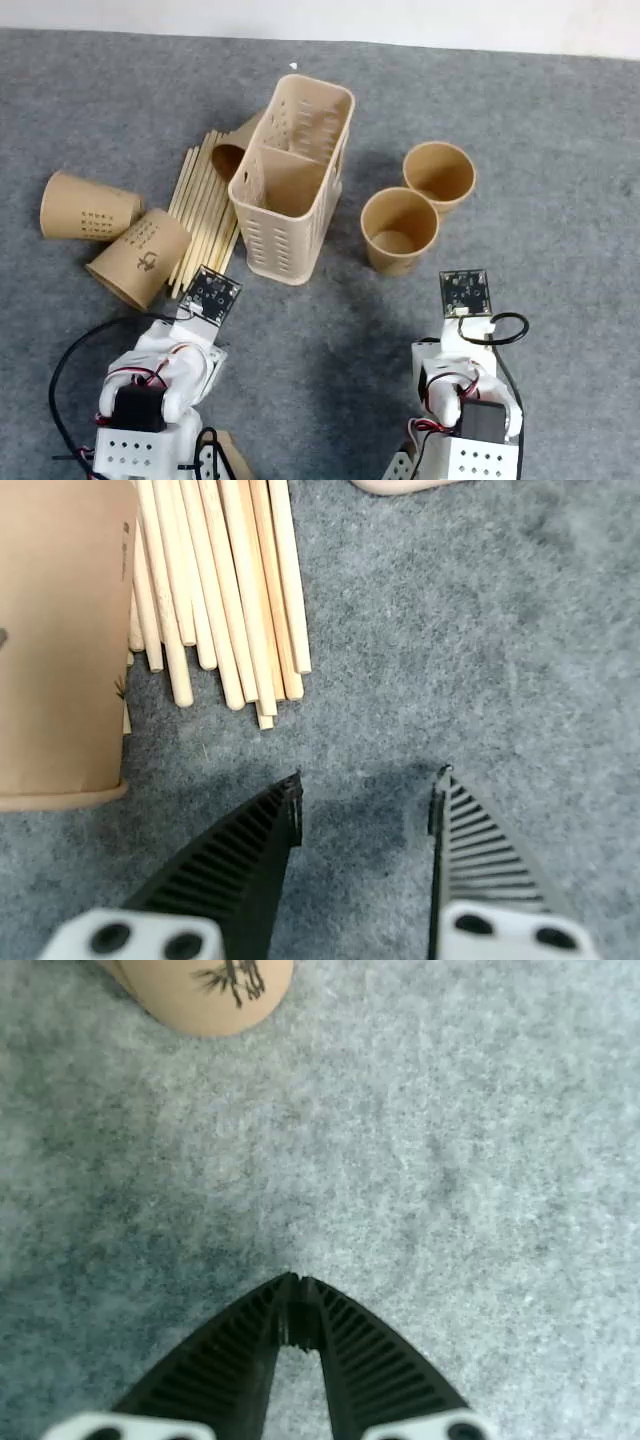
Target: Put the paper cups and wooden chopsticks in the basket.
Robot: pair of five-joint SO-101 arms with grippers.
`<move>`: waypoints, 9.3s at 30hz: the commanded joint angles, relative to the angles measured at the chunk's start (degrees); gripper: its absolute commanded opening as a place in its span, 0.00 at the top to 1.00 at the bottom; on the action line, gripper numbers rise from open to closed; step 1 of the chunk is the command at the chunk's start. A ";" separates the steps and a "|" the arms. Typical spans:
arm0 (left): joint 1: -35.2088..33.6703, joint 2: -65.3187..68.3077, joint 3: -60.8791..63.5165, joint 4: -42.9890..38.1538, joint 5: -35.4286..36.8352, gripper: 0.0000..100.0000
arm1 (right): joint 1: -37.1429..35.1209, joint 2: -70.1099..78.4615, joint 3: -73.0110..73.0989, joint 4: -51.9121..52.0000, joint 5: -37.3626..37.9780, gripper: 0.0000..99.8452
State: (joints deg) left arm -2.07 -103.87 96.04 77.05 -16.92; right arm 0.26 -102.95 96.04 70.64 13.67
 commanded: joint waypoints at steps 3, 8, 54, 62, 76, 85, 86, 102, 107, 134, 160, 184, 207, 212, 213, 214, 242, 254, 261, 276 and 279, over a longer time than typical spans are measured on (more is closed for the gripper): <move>1.01 -0.31 1.01 0.44 -0.44 0.77 | 0.48 -0.40 7.96 0.13 0.44 1.00; 1.01 -0.31 1.01 0.44 -0.44 0.77 | 0.48 -0.40 7.96 0.13 0.44 1.00; -29.58 59.65 -62.11 -2.55 19.16 0.69 | 6.46 0.13 7.96 -7.16 14.95 0.99; -28.62 80.92 -70.11 1.76 26.55 0.67 | 6.37 -0.40 7.96 -5.93 15.12 0.99; -24.04 82.68 -63.60 -2.20 23.91 0.67 | 6.37 -0.40 7.96 -5.93 15.03 0.99; -30.99 82.68 -53.41 -11.87 18.55 0.67 | 6.37 -0.40 7.96 -6.11 15.03 0.99; -31.08 82.68 -53.41 -11.87 18.46 0.67 | 6.37 -0.40 7.96 -6.11 15.03 0.99; -19.30 82.68 -53.41 -25.58 20.31 0.87 | 6.37 -0.40 7.96 -6.02 15.03 0.99; -15.43 82.51 -53.49 -25.58 13.63 0.96 | 6.37 -0.40 7.96 -6.02 15.03 0.99; -2.15 86.46 -127.69 14.77 -5.89 1.00 | 6.37 -0.40 7.96 -6.02 15.03 0.99; 13.14 111.16 -141.58 23.82 -24.88 1.00 | 6.29 -0.40 7.96 -6.29 15.03 0.99; 10.59 103.16 -131.91 23.38 -31.82 0.84 | 6.29 -0.40 7.96 -6.29 15.03 0.99; 5.85 98.77 -134.81 21.80 15.82 0.82 | 12.35 0.31 -4.44 -5.93 11.96 0.98; 1.19 97.98 -122.68 22.07 18.20 0.82 | 10.33 3.65 -23.60 0.40 9.41 0.86; 0.40 97.98 -119.52 21.10 18.20 0.82 | 9.36 7.08 -27.03 0.75 8.88 0.84; -0.13 97.89 -116.09 19.78 18.20 0.82 | 8.31 11.74 -30.29 0.84 8.44 0.84; -12.53 63.08 -41.27 -31.74 11.96 0.82 | 0.48 143.78 -147.74 17.36 -2.37 0.85; -10.95 63.08 -40.04 -32.18 11.78 0.82 | 0.75 138.77 -177.98 30.55 -2.37 0.99; -10.77 63.08 -37.85 -36.84 11.69 0.82 | -1.27 120.66 -178.59 30.29 -4.92 0.99; -10.77 63.08 -37.14 -36.84 11.69 0.82 | -22.02 125.41 -172.26 30.11 -11.08 0.99; -10.77 63.08 -37.14 -36.84 11.69 0.82 | -22.11 129.36 -172.26 30.11 -13.27 0.99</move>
State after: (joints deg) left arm -13.67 -39.25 59.21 41.27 -4.70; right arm -21.27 25.14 -76.18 100.00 2.51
